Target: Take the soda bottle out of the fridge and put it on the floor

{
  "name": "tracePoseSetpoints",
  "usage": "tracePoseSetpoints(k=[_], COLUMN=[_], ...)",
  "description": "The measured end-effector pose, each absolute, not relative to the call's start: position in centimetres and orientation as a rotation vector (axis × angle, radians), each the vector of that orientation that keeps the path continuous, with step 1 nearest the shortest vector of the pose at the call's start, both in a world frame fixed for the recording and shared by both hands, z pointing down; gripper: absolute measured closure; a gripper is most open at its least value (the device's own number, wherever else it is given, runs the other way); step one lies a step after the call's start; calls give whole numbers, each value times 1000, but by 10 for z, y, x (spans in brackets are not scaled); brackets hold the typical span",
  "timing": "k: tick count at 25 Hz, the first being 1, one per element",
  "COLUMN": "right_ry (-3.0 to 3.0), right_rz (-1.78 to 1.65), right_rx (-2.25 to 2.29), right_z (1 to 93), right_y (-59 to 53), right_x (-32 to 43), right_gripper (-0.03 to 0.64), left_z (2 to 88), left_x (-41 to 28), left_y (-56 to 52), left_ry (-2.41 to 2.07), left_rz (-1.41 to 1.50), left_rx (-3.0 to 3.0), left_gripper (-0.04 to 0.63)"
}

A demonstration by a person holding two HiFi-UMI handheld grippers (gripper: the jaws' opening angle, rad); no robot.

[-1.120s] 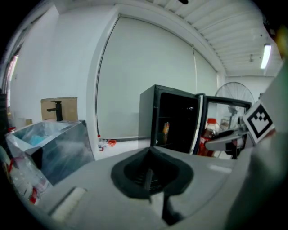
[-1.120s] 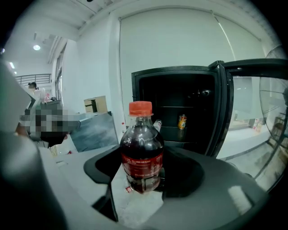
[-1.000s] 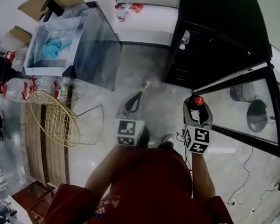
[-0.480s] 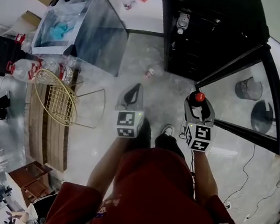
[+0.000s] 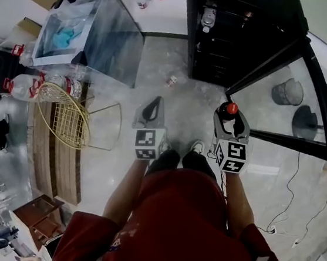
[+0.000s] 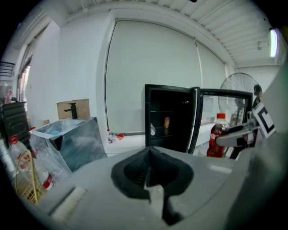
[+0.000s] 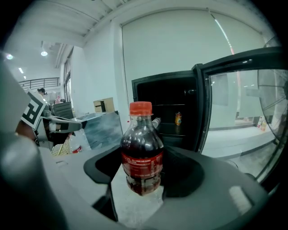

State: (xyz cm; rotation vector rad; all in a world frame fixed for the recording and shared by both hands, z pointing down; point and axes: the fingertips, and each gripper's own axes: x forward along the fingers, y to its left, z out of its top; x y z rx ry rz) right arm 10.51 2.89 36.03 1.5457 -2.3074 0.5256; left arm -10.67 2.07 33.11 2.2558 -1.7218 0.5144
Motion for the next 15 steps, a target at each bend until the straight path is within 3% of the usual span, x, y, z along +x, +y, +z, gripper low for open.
tracePoseSetpoints(k=[15], right_ry=[-2245], right_rz=[542], right_rx=[1552], right_z=[377], right_y=[36], right_x=[69], right_gripper=[330], left_z=[348], left_x=[-129], left_y=[14], left_ry=[-1627], left_rz=[519], left_rx=[2284], left_gripper=[595])
